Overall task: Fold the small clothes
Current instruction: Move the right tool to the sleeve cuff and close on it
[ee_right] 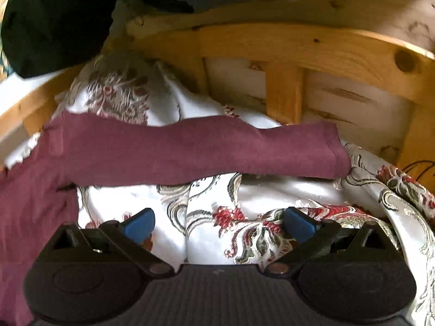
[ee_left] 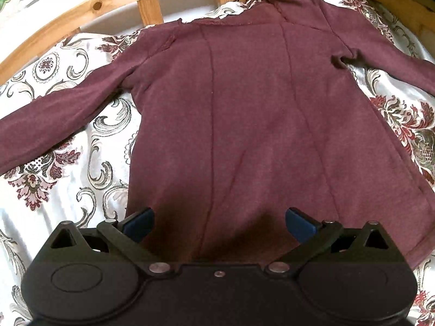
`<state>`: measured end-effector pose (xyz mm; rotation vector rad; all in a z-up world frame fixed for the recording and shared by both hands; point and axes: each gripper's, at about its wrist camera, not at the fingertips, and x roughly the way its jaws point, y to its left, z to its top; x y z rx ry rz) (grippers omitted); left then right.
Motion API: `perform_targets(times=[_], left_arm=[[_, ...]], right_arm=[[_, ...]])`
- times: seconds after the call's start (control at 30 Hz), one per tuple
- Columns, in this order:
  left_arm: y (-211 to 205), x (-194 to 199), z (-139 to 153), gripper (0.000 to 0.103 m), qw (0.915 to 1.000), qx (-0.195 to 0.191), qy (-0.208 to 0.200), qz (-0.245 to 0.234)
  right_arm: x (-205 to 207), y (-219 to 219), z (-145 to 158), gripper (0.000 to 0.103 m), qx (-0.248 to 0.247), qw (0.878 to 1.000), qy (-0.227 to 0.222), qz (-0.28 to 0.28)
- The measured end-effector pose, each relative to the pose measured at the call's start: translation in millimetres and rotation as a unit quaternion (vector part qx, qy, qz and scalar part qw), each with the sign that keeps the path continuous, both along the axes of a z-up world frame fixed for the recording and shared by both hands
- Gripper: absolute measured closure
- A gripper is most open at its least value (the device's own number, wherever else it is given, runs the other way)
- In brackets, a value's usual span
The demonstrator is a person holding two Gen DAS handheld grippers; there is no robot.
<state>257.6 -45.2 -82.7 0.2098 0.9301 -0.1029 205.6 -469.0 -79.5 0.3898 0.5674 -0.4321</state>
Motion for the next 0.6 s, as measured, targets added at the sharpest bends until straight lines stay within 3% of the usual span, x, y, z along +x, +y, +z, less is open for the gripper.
perform_targets(times=[0.17, 0.43, 0.6], left_arm=[[-0.2, -3.3, 2.0, 0.001, 1.0000, 0.000, -0.001, 0.001], [-1.7, -6.8, 2.9, 0.001, 1.0000, 0.004, -0.005, 0.002], [-1.8, -6.8, 1.4, 0.001, 1.0000, 0.008, -0.002, 0.004]], right_arm=[[-5.6, -18.5, -4.4, 0.000, 0.039, 0.998, -0.033, -0.036], [-9.7, -48.9, -12.4, 0.001, 0.076, 0.985, -0.075, -0.138], [8.1, -57.0, -18.7, 0.001, 0.056, 0.980, -0.034, -0.185]])
